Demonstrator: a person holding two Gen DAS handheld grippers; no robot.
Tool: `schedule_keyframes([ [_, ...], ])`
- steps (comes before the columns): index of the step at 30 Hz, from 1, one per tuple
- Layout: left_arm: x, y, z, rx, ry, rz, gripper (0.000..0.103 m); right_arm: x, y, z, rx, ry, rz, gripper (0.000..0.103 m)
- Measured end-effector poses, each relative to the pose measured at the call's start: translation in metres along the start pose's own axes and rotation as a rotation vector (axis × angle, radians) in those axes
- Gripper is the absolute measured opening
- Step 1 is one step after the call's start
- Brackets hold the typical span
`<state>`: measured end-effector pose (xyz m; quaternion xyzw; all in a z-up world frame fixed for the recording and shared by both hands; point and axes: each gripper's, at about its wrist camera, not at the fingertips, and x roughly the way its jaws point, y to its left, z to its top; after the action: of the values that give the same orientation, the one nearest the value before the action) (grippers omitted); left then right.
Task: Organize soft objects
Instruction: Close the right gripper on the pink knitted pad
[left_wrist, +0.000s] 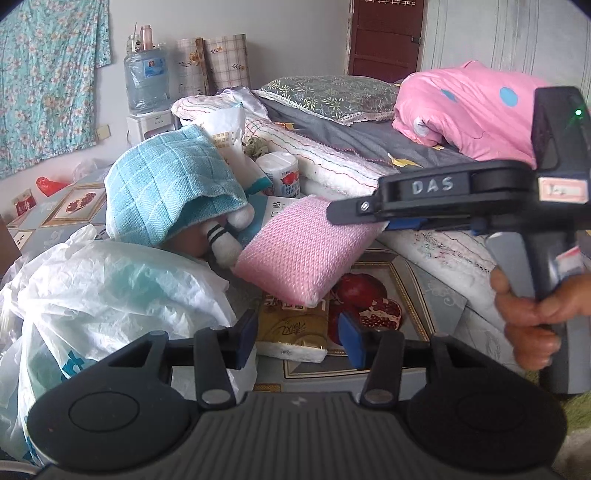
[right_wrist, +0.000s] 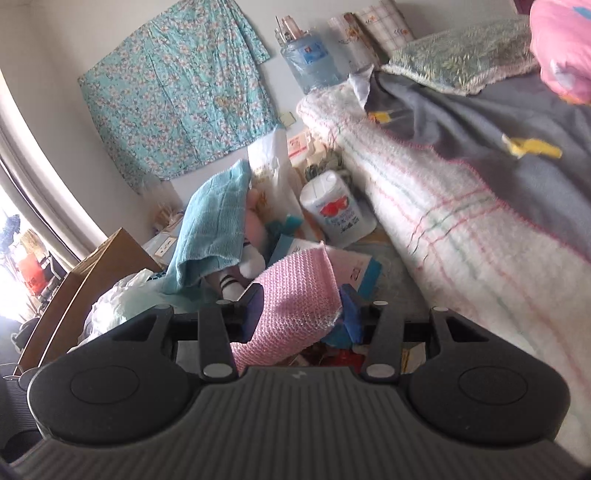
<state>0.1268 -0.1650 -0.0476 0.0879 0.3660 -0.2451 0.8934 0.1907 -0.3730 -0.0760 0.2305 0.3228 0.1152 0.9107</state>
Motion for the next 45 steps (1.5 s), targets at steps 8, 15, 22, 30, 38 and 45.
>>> schedule_keyframes([
  [8, 0.001, 0.001, 0.003, 0.012, -0.003, -0.013, 0.05, 0.003, -0.015, -0.009, 0.085, -0.014, 0.009, 0.038],
  [15, 0.006, -0.004, 0.013, 0.022, -0.021, -0.018, 0.056, 0.001, -0.022, 0.006, 0.024, -0.07, -0.025, 0.04],
  [22, 0.019, -0.013, 0.025, 0.047, -0.016, -0.002, 0.061, -0.004, -0.034, 0.006, 0.058, -0.135, -0.037, 0.052],
  [30, 0.022, -0.013, 0.031, 0.072, -0.015, 0.012, 0.068, -0.02, -0.038, -0.01, 0.153, -0.02, 0.147, 0.062],
  [38, 0.024, -0.006, 0.032, 0.071, -0.012, 0.049, 0.068, 0.012, -0.06, -0.024, 0.344, 0.032, 0.2, 0.058],
  [45, 0.027, -0.008, 0.035, 0.084, -0.008, 0.018, 0.068, 0.014, -0.057, -0.02, 0.288, 0.015, 0.189, 0.041],
])
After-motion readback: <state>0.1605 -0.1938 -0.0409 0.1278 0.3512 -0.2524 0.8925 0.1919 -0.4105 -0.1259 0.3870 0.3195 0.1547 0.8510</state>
